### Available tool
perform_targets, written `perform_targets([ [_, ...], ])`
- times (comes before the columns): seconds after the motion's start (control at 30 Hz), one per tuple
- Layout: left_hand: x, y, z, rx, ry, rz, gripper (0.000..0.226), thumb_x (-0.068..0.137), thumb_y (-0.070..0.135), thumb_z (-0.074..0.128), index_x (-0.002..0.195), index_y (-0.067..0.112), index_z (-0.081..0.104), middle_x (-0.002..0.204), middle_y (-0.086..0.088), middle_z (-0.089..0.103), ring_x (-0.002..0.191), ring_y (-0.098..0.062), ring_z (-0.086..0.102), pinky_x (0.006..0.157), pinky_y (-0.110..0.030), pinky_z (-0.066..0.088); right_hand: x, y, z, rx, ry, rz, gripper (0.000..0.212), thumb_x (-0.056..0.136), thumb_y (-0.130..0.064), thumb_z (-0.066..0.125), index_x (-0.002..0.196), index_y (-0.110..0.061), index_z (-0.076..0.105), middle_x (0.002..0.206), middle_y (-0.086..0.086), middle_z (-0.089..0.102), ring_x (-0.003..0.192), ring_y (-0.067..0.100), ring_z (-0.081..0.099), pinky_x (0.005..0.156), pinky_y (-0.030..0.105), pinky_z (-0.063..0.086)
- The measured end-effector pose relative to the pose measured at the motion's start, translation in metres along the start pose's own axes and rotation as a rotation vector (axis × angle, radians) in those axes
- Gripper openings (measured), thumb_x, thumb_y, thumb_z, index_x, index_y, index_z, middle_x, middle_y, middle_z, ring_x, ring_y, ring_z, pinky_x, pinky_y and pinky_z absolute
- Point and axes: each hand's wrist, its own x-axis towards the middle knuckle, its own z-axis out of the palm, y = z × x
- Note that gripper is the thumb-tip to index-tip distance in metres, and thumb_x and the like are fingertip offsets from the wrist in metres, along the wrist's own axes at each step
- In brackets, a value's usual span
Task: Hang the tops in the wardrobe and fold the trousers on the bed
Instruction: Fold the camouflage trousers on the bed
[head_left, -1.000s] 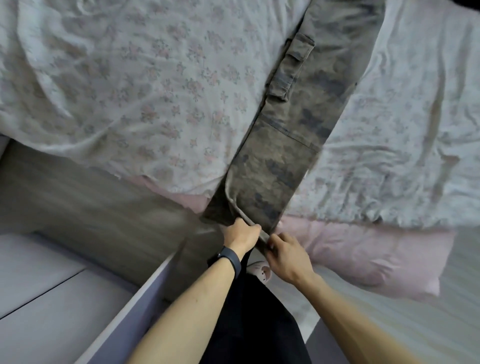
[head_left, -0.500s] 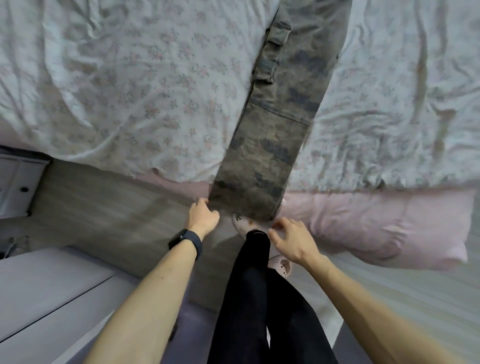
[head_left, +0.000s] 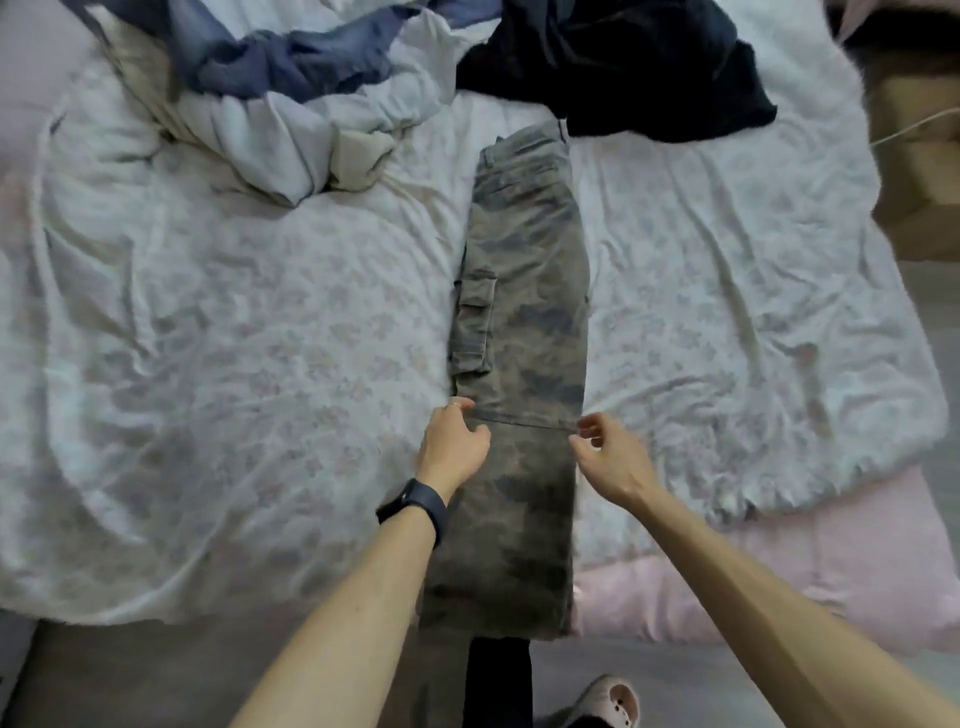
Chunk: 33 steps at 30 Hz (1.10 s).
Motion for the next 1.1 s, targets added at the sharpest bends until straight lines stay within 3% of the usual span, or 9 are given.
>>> perform_targets([
  [0.13,0.076,0.03,-0.034,0.016,-0.016,0.073,0.044,0.098,0.027,0.057,0.14,0.021,0.048,0.142,-0.005,0.047,0.117,-0.02,0.056,0.09,-0.026,0.044,0.075,-0.034,-0.015,0.056,0.08,0.073,0.034,0.096,-0.035,0.064,0.122,-0.014,0.059,0.113,0.0,0.068,0.098,0.018,0.065,0.084,0.03,0.047],
  [0.33,0.169,0.07,-0.078,0.085,0.014,0.159,0.046,0.098,0.031,0.056,0.141,0.021,0.046,0.142,-0.005,0.047,0.124,-0.023,0.053,0.09,-0.027,0.04,0.158,-0.064,-0.042,0.297,0.19,0.229,0.036,0.098,-0.038,0.057,0.129,-0.022,0.051,0.116,-0.008,0.056,0.097,0.014,0.057,0.08,0.029,0.042],
  [0.47,0.218,0.1,-0.081,0.181,0.019,0.298,0.052,0.1,0.036,0.052,0.149,0.025,0.039,0.152,0.0,0.039,0.135,-0.02,0.045,0.102,-0.03,0.041,0.214,-0.078,-0.058,0.531,0.124,0.346,0.008,0.097,-0.026,0.051,0.093,-0.02,0.055,0.088,0.0,0.053,0.077,0.019,0.051,0.068,0.032,0.042],
  [0.57,0.238,0.118,-0.068,0.358,0.021,0.466,0.056,0.102,0.043,0.045,0.155,0.036,0.031,0.163,0.005,0.024,0.148,-0.018,0.026,0.116,-0.036,0.033,0.238,-0.082,-0.062,0.615,0.111,0.413,0.018,0.096,-0.015,0.042,0.082,-0.013,0.054,0.078,0.011,0.046,0.068,0.024,0.043,0.061,0.034,0.039],
  [0.63,0.25,0.121,-0.056,0.518,-0.025,0.511,0.055,0.104,0.049,0.036,0.157,0.043,0.022,0.168,0.005,0.013,0.153,-0.019,0.016,0.122,-0.039,0.023,0.243,-0.079,-0.061,0.586,0.112,0.439,0.023,0.096,-0.017,0.046,0.079,-0.011,0.06,0.075,0.008,0.055,0.064,0.021,0.048,0.056,0.031,0.041],
  [0.73,0.269,0.108,-0.046,0.79,-0.017,0.487,0.054,0.107,0.05,0.023,0.158,0.048,0.004,0.17,0.005,-0.003,0.155,-0.017,0.005,0.12,-0.047,0.022,0.249,-0.085,-0.067,0.629,0.175,0.402,0.021,0.093,-0.018,0.056,0.085,-0.019,0.076,0.079,0.0,0.072,0.072,0.018,0.061,0.063,0.031,0.048],
  [0.87,0.272,0.091,-0.024,0.839,0.015,0.397,0.057,0.109,0.043,0.017,0.152,0.049,-0.021,0.168,0.002,-0.016,0.156,-0.019,-0.008,0.119,-0.054,0.018,0.237,-0.095,-0.061,0.803,0.171,0.342,0.022,0.093,-0.019,0.064,0.085,-0.031,0.079,0.082,-0.012,0.075,0.078,0.007,0.068,0.066,0.022,0.051],
  [1.0,0.277,0.091,-0.02,0.841,-0.028,0.342,0.057,0.11,0.04,0.016,0.147,0.048,-0.027,0.167,0.0,-0.02,0.155,-0.019,-0.014,0.121,-0.053,0.013,0.203,-0.093,-0.03,0.581,0.258,0.267,0.022,0.096,-0.03,0.062,0.109,-0.044,0.073,0.105,-0.02,0.062,0.096,-0.008,0.06,0.08,0.006,0.043],
  [1.1,0.282,0.098,-0.024,0.851,-0.087,0.29,0.056,0.11,0.039,0.017,0.153,0.049,-0.017,0.167,0.002,-0.021,0.155,-0.018,-0.014,0.121,-0.054,0.012,0.195,-0.088,-0.019,0.662,0.239,0.532,0.018,0.099,-0.03,0.049,0.091,-0.027,0.065,0.088,-0.009,0.06,0.078,0.008,0.058,0.067,0.026,0.043],
])
